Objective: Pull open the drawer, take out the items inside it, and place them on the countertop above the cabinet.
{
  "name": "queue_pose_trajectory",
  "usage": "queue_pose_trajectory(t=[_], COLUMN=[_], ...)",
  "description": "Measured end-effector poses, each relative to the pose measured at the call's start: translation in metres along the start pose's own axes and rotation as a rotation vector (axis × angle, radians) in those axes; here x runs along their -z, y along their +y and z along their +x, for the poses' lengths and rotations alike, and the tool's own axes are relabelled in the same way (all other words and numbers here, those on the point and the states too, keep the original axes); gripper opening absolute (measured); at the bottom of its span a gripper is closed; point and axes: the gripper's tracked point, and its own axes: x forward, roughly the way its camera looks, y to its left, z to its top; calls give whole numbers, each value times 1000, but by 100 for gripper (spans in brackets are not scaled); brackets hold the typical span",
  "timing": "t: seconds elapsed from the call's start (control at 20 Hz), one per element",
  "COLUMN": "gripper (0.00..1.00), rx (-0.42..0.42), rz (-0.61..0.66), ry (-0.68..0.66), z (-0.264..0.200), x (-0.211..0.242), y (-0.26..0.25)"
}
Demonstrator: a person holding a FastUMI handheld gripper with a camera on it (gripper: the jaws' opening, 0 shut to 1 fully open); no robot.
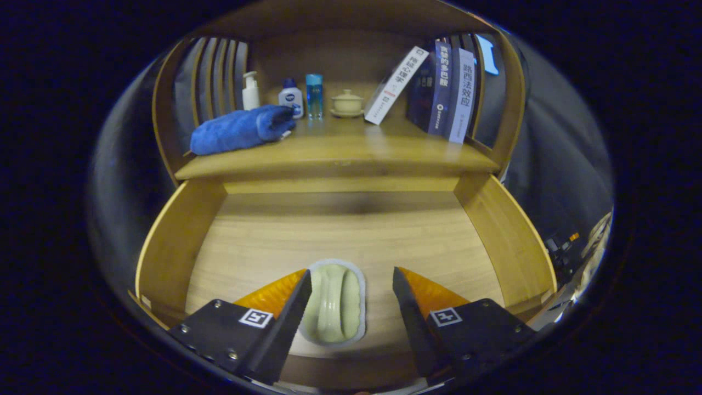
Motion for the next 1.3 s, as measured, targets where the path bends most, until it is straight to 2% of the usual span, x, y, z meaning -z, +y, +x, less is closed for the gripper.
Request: queue_pose_trajectory(t=[0.05,0.15,0.3,0.35,0.5,0.6,0.75,0.9,1.15,1.3], gripper=[86,63,29,23,22,14,14,14,14,14], rx=[-12,-60,-48,-55,-54,-78,-197,-161,-183,-194], rz=[-7,-4,22,30,19,11,15,-24,73,73], ry=[10,27,85,116,96,81,14,-112,-252,-322], z=[3,2,13,17,16,19,9,-4,-34,-58], x=[3,7,21,27,25,25,13,-12,-53,-79], y=[4,18,20,23,22,26,45,34,29,26])
